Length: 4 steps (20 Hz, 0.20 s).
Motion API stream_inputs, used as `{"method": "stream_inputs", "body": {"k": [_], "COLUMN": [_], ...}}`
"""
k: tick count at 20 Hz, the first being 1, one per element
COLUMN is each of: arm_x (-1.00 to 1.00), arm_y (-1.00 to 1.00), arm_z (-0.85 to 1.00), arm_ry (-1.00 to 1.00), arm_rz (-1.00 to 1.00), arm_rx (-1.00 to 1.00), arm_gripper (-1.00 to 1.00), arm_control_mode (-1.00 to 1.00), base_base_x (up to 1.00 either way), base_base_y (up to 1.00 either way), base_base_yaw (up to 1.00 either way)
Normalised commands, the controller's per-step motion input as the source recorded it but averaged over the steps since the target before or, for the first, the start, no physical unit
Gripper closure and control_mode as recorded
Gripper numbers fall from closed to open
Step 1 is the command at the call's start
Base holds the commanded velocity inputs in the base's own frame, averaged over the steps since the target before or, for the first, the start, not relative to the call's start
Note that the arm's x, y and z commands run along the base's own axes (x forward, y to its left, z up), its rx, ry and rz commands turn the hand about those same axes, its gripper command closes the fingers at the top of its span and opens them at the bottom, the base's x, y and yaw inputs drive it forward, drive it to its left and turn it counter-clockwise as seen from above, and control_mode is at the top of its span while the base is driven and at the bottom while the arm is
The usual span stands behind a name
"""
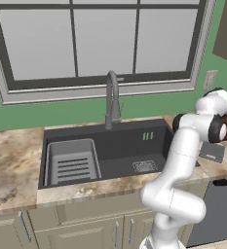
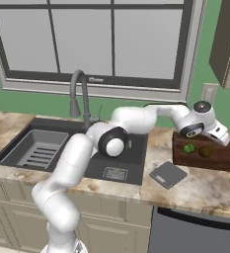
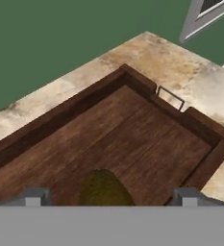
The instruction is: Pick up all produce items and place them in the sink. Turn on the sink faucet to wash them. Then turn the sink off and put them in the tray.
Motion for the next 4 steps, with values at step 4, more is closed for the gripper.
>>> {"method": "stream_inputs", "body": {"k": [4], "arm_x": [-0.91], "arm_y": [0.27], "arm_z": [0.49], "arm_ry": [0.00], "arm_rz": [-0.01], "arm_rx": [0.01], "arm_gripper": [-1.00], "arm_control_mode": [-1.00], "base_base_x": [0.00], "base_base_y": [0.00], "base_base_yaw": [0.00]}}
